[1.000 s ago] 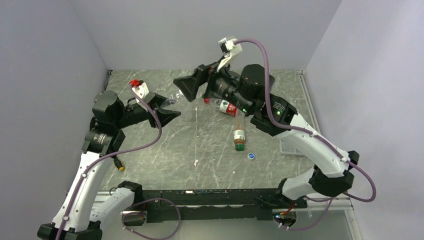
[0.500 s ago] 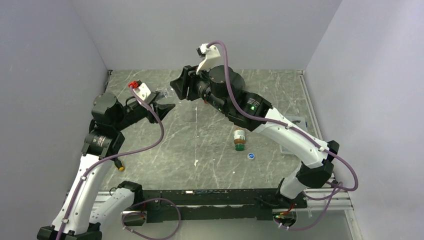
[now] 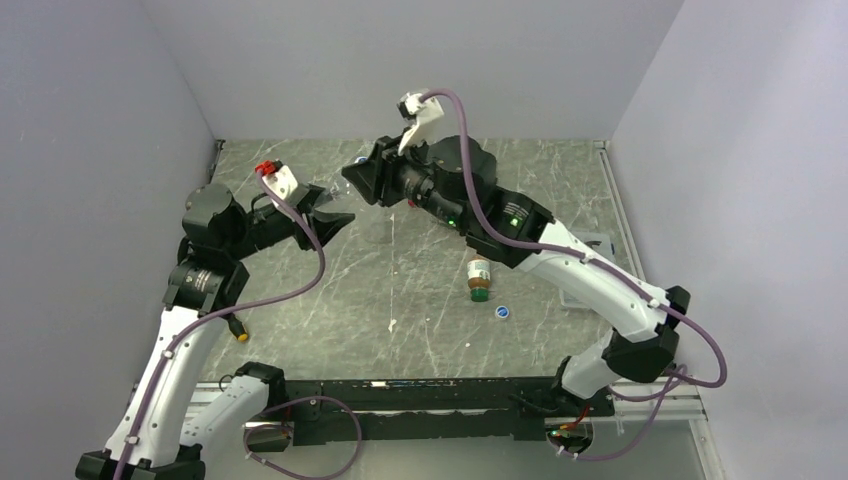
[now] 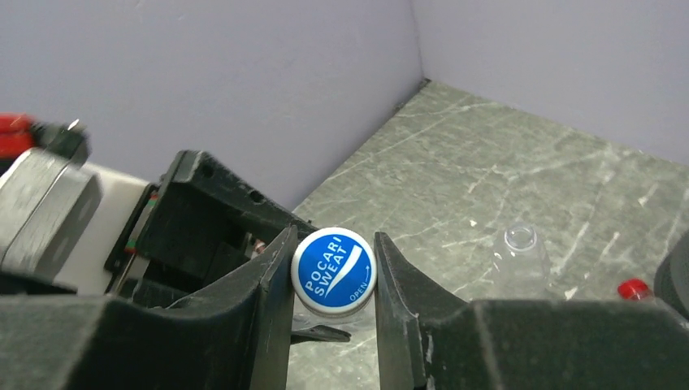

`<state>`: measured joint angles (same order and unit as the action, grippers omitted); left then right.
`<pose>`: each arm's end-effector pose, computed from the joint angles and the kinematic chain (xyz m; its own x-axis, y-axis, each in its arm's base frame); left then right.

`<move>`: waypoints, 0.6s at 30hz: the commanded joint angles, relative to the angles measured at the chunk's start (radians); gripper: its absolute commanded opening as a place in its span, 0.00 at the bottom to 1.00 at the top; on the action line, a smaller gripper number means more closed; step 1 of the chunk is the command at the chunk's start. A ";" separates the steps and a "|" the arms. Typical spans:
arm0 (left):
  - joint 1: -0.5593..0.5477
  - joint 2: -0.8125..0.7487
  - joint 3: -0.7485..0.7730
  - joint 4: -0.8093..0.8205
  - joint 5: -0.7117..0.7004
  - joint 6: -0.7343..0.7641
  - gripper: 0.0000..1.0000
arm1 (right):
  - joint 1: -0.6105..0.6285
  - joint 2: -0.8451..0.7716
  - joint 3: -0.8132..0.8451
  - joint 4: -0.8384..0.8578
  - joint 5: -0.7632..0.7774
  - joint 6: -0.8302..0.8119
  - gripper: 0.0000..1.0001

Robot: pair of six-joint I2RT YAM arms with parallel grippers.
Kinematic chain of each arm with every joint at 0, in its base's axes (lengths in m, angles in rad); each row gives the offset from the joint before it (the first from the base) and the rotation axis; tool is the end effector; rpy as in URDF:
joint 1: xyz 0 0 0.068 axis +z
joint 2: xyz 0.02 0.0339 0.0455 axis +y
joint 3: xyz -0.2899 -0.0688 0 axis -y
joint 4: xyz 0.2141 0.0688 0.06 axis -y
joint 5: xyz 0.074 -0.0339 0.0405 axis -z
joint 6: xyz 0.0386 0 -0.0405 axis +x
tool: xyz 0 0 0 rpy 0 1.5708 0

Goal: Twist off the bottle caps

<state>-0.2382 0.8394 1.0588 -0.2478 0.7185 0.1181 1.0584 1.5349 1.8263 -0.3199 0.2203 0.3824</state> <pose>0.1158 -0.0543 0.4315 0.0689 0.0746 -0.9948 0.8146 0.5715 0.0992 0.1589 0.2652 0.5190 -0.2904 0.2265 -0.9297 -0.6845 0.6298 0.3672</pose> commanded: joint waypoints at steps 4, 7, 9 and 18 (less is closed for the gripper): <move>-0.004 0.047 0.057 0.088 0.476 -0.344 0.48 | -0.088 -0.215 -0.190 0.407 -0.623 -0.130 0.00; -0.004 0.071 0.056 0.218 0.563 -0.527 0.48 | -0.128 -0.247 -0.220 0.473 -0.814 -0.110 0.00; -0.004 0.084 0.055 0.327 0.593 -0.645 0.48 | -0.144 -0.252 -0.226 0.503 -0.926 -0.095 0.00; -0.004 0.101 0.060 0.435 0.626 -0.793 0.49 | -0.158 -0.179 -0.151 0.435 -1.155 -0.096 0.29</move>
<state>-0.2466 0.9234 1.0954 0.1555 1.3281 -0.5755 0.8890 1.3426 1.5970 0.0921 -0.7441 0.2955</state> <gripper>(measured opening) 0.527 0.358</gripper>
